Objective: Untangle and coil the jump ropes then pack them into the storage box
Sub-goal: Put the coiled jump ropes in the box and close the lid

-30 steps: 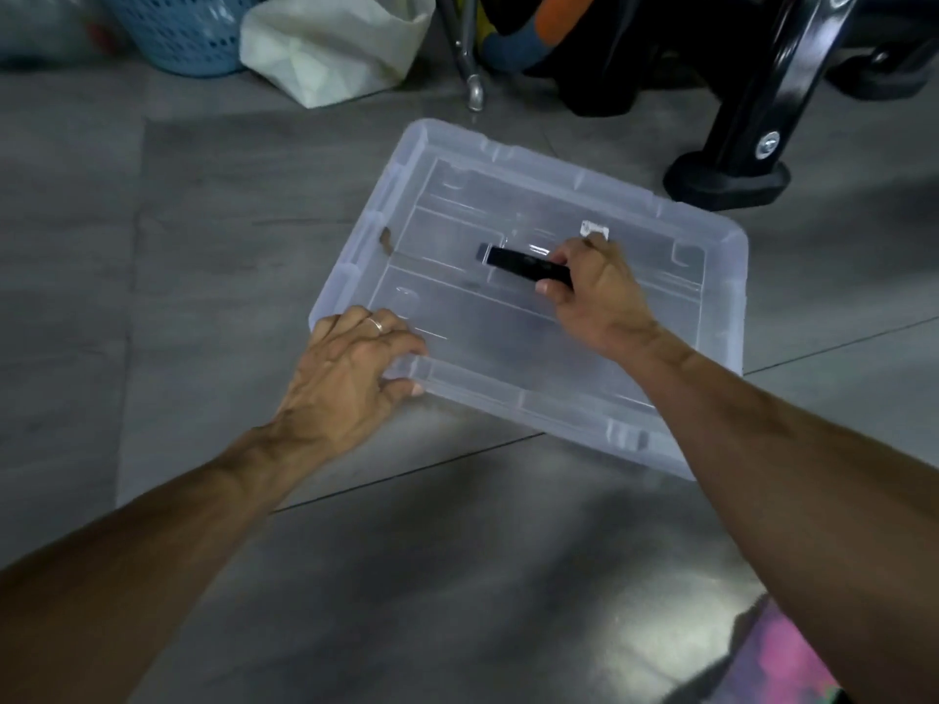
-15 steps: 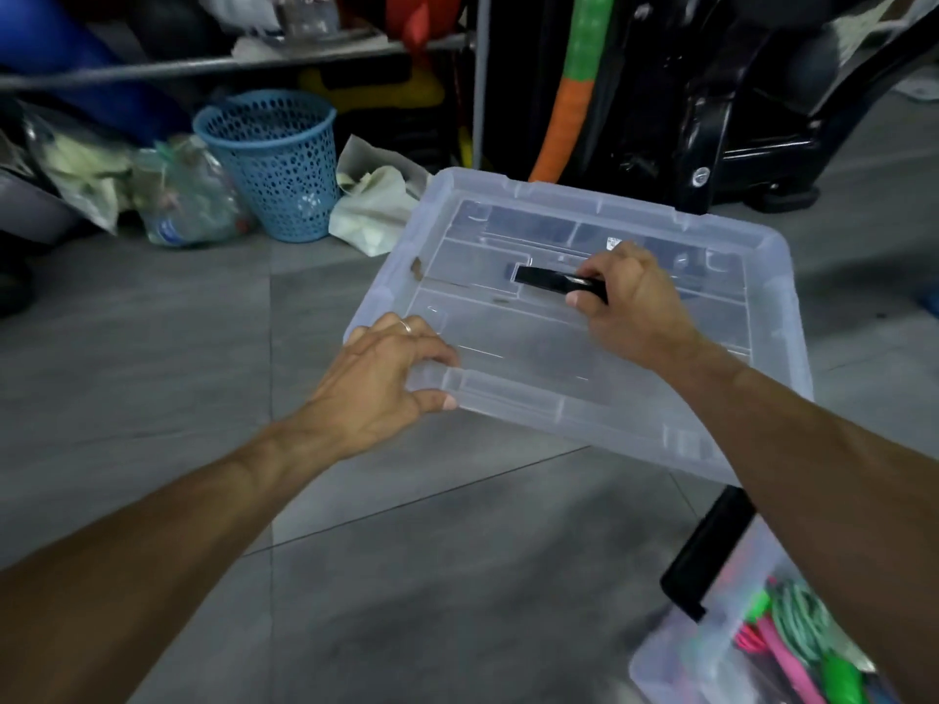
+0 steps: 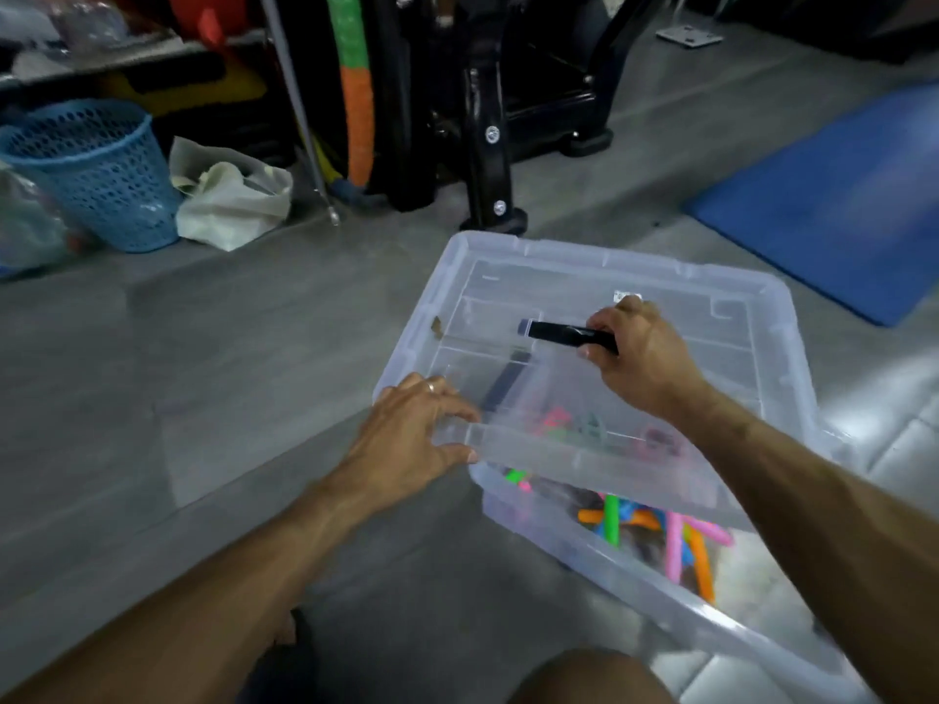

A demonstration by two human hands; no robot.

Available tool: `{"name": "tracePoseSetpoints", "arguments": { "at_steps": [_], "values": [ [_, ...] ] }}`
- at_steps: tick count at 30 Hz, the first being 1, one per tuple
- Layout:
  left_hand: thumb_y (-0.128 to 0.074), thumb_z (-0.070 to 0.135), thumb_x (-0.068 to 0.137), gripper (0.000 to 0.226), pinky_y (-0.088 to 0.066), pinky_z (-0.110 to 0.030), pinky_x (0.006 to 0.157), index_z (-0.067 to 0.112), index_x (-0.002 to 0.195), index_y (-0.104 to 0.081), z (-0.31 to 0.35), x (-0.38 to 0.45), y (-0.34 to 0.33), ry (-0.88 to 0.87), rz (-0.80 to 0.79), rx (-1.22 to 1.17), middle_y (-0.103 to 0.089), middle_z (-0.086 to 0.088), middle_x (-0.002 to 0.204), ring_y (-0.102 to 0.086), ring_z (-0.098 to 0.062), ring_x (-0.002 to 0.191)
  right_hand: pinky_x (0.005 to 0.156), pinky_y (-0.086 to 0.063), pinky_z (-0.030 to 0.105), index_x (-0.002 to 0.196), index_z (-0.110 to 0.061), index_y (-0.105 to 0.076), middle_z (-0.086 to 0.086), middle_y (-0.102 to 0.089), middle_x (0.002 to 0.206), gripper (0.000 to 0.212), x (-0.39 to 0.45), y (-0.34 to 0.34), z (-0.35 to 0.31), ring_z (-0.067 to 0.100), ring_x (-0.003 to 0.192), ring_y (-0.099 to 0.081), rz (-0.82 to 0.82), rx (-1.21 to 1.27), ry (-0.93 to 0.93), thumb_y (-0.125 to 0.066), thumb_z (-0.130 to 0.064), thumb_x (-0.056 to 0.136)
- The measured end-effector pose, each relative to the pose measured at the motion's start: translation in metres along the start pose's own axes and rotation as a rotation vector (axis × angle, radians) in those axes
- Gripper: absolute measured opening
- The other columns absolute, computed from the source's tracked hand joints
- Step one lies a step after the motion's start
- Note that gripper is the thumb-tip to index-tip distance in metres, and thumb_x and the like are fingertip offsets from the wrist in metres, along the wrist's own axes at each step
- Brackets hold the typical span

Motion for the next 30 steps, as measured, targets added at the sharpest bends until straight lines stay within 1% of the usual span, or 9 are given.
{"name": "tracePoseSetpoints", "arguments": {
  "at_steps": [5,9,18,20,23,25,27,28,30],
  "values": [
    [-0.074,0.046,0.059,0.042,-0.044,-0.038,0.091,0.027,0.097,-0.072,0.035,0.002,-0.062,0.006,-0.107,-0.068,-0.057,0.017,0.096,-0.05,-0.008,0.096,0.081,-0.046,0.04,0.105,-0.012,-0.065,0.013,-0.057,0.099,0.025,-0.061,-0.004,0.063,0.033,0.099,-0.052,-0.034,0.012,-0.144,-0.065,-0.025,0.083],
    [-0.081,0.038,0.056,0.042,-0.048,-0.04,0.087,0.024,0.094,-0.073,0.038,-0.004,-0.099,0.002,-0.188,-0.042,-0.065,0.007,0.095,-0.057,-0.018,0.092,0.079,-0.045,0.042,0.103,-0.01,-0.065,0.015,-0.056,0.098,0.023,-0.098,-0.027,0.091,0.037,0.097,-0.051,-0.075,0.035,-0.217,-0.063,-0.019,0.081],
    [-0.087,0.027,0.058,0.04,-0.044,-0.042,0.091,0.025,0.095,-0.072,0.04,0.003,-0.119,-0.004,-0.222,0.014,-0.064,0.006,0.098,-0.055,-0.016,0.096,0.071,-0.047,0.042,0.1,-0.009,-0.065,0.012,-0.056,0.095,0.019,-0.111,-0.047,0.111,0.033,0.089,-0.052,-0.105,0.092,-0.229,-0.061,-0.022,0.086],
    [-0.087,0.029,0.059,0.041,-0.043,-0.041,0.092,0.026,0.096,-0.072,0.041,0.006,-0.12,-0.009,-0.228,0.018,-0.063,0.007,0.099,-0.053,-0.015,0.097,0.069,-0.048,0.04,0.1,-0.011,-0.067,0.011,-0.057,0.093,0.019,-0.11,-0.047,0.114,0.032,0.087,-0.054,-0.093,0.095,-0.235,-0.063,-0.022,0.085],
    [-0.084,0.047,0.061,0.044,-0.041,-0.029,0.088,0.026,0.097,-0.071,0.041,0.011,-0.119,0.004,-0.266,0.026,-0.059,0.011,0.097,-0.05,-0.01,0.099,0.066,-0.044,0.036,0.098,-0.013,-0.069,0.01,-0.057,0.091,0.018,-0.11,-0.05,0.115,0.031,0.088,-0.056,-0.073,0.119,-0.265,-0.064,-0.02,0.082],
    [-0.075,0.05,0.068,0.039,-0.04,-0.029,0.085,0.022,0.096,-0.071,0.042,0.017,-0.117,-0.019,-0.168,0.085,-0.057,0.01,0.097,-0.049,-0.013,0.101,0.065,-0.042,0.033,0.098,-0.013,-0.069,0.009,-0.057,0.091,0.019,-0.111,-0.05,0.116,0.03,0.088,-0.055,-0.081,0.124,-0.271,-0.064,-0.021,0.082],
    [-0.07,0.037,0.077,0.033,-0.037,-0.033,0.091,0.021,0.106,-0.068,0.043,0.025,-0.116,0.007,-0.014,0.191,-0.055,0.002,0.111,-0.047,-0.021,0.111,0.064,-0.042,0.033,0.098,-0.014,-0.069,0.007,-0.056,0.09,0.019,-0.113,-0.05,0.118,0.029,0.088,-0.055,-0.088,0.112,-0.26,-0.064,-0.024,0.083],
    [-0.07,0.032,0.08,0.041,-0.035,-0.035,0.096,0.019,0.118,-0.062,0.044,0.028,-0.117,0.055,0.009,0.216,-0.051,-0.002,0.122,-0.043,-0.023,0.118,0.064,-0.042,0.033,0.098,-0.014,-0.069,0.007,-0.055,0.089,0.019,-0.114,-0.049,0.12,0.029,0.087,-0.055,-0.095,0.102,-0.254,-0.064,-0.025,0.083],
    [-0.065,0.034,0.086,0.062,-0.026,-0.034,0.108,0.017,0.141,-0.042,0.043,0.031,-0.123,0.132,-0.061,0.209,-0.035,-0.006,0.145,-0.029,-0.026,0.134,0.062,-0.041,0.032,0.095,-0.014,-0.07,0.007,-0.055,0.089,0.018,-0.112,-0.046,0.122,0.031,0.088,-0.056,-0.114,0.078,-0.261,-0.064,-0.026,0.082]
  ]
}}
Point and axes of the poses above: each hand's wrist, its own x-axis towards the middle knuckle, its own y-axis out of the back of the hand, z = x × y, the point moved 3 cm from there along x, towards the middle knuckle
